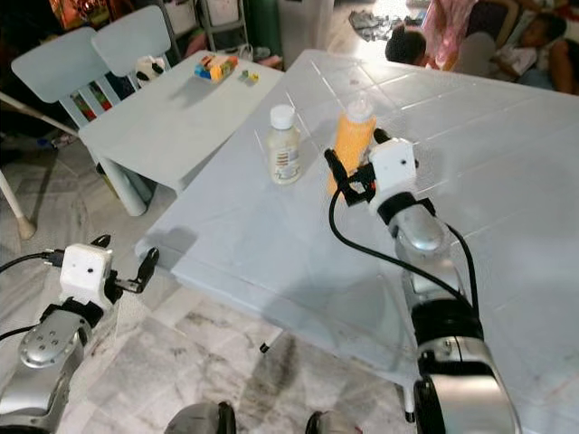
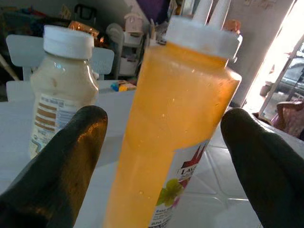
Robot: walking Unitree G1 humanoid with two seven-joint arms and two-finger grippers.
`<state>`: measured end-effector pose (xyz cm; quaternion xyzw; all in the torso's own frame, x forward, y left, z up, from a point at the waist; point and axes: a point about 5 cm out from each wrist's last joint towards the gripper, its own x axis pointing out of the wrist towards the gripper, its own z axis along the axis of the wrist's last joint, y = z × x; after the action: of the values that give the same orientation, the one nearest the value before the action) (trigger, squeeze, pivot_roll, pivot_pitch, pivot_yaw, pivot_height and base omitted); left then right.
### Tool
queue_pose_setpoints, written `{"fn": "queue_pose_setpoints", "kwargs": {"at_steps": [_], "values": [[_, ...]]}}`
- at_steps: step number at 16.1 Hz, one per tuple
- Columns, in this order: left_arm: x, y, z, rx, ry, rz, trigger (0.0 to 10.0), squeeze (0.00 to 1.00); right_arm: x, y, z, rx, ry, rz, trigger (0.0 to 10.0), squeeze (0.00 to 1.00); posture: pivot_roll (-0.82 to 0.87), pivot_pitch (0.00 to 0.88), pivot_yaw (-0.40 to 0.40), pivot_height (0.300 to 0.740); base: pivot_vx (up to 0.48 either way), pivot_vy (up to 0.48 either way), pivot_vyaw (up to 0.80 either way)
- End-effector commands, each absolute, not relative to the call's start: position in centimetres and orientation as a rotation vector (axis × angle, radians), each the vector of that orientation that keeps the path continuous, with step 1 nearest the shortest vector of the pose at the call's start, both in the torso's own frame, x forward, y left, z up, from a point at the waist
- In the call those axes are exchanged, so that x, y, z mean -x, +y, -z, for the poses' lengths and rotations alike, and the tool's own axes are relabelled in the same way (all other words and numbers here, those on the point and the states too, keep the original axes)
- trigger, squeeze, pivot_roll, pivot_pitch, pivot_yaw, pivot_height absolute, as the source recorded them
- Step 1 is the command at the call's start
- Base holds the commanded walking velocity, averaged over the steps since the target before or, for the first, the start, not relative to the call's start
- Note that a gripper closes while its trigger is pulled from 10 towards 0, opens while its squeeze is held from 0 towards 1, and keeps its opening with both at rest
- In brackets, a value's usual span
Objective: Restocking fridge
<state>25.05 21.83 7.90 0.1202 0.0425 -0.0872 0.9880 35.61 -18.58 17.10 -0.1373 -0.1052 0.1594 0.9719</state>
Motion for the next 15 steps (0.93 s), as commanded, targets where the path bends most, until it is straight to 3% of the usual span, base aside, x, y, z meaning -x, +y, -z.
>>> {"fn": "queue_pose_setpoints", "kwargs": {"at_steps": [1, 8, 9, 10, 15], "values": [[-24.6, 22.7, -8.0, -0.258, 0.102, 0.158, 10.0, 0.0, -36.0, -18.6, -17.7, 0.296, -0.226, -0.334, 10.0, 0.0, 0.13, 0.144, 0.056, 0.74, 0.0, 0.0, 0.0], [-24.6, 22.6, -8.3, -0.266, 0.115, 0.173, 10.0, 0.0, -37.6, -18.6, -19.6, 0.351, -0.24, -0.371, 10.0, 0.0, 0.13, 0.152, 0.073, 0.74, 0.0, 0.0, 0.0], [-24.6, 22.5, -8.3, -0.266, 0.115, 0.175, 10.0, 0.0, -37.8, -18.6, -19.7, 0.358, -0.24, -0.378, 3.9, 0.0, 0.13, 0.152, 0.074, 0.74, 0.0, 0.0, 0.0], [-24.7, 22.5, -8.2, -0.266, 0.117, 0.177, 10.0, 0.0, -38.0, -18.7, -20.0, 0.369, -0.24, -0.382, 0.0, 0.0, 0.13, 0.151, 0.072, 0.74, 0.0, 0.0, 0.0], [-24.7, 22.4, -8.1, -0.264, 0.121, 0.174, 10.0, 0.0, -38.3, -18.3, -19.8, 0.382, -0.232, -0.4, 0.0, 0.0, 0.13, 0.144, 0.066, 0.74, 0.0, 0.0, 0.0]]}}
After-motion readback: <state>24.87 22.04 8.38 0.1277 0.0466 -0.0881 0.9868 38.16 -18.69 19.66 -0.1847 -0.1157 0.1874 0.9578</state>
